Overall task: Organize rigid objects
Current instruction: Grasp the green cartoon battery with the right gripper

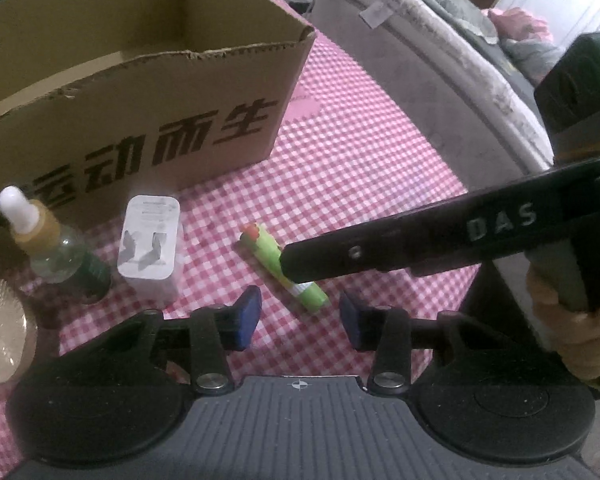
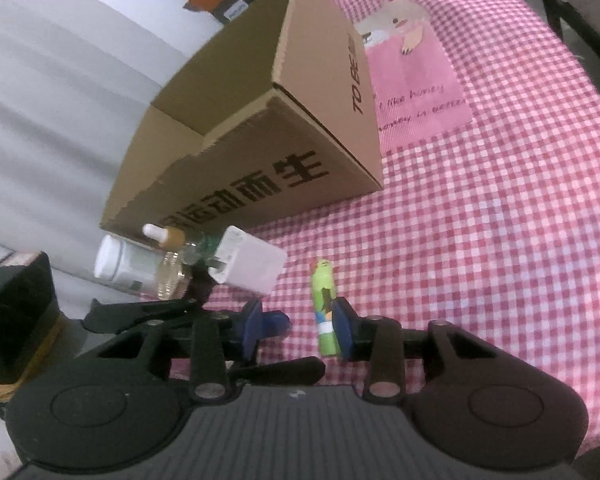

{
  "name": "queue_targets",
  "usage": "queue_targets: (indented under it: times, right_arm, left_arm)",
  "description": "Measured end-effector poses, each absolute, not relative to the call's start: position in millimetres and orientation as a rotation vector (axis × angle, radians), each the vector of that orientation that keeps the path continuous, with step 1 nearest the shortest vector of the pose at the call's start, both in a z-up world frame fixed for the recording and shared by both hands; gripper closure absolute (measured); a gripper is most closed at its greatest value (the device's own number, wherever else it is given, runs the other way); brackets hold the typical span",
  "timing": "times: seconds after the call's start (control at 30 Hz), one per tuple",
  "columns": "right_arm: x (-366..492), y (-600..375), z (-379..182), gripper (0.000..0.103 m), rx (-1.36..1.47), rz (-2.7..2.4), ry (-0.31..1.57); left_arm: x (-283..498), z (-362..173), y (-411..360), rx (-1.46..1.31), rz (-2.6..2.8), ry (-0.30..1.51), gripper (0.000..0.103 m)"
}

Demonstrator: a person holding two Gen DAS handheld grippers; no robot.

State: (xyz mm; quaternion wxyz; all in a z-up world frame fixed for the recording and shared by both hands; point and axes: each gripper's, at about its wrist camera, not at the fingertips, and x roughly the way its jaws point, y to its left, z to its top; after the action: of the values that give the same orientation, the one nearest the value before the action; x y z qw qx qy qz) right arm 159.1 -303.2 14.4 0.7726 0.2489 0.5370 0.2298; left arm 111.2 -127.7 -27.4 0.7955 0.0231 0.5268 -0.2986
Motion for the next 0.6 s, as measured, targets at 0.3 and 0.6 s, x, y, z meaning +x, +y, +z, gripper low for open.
queue_targets:
  times: [0.3, 0.6]
  right_arm:
    - [172, -294, -7, 0.075, 0.493, 0.505, 1.206]
    - [178, -288, -12, 0.088, 0.506, 0.520, 1.192]
  left_arm:
    - [116, -33, -135, 0.083, -0.634, 1.127, 0.065]
    - [113, -32, -139, 0.118, -0.621, 1.090, 0.065]
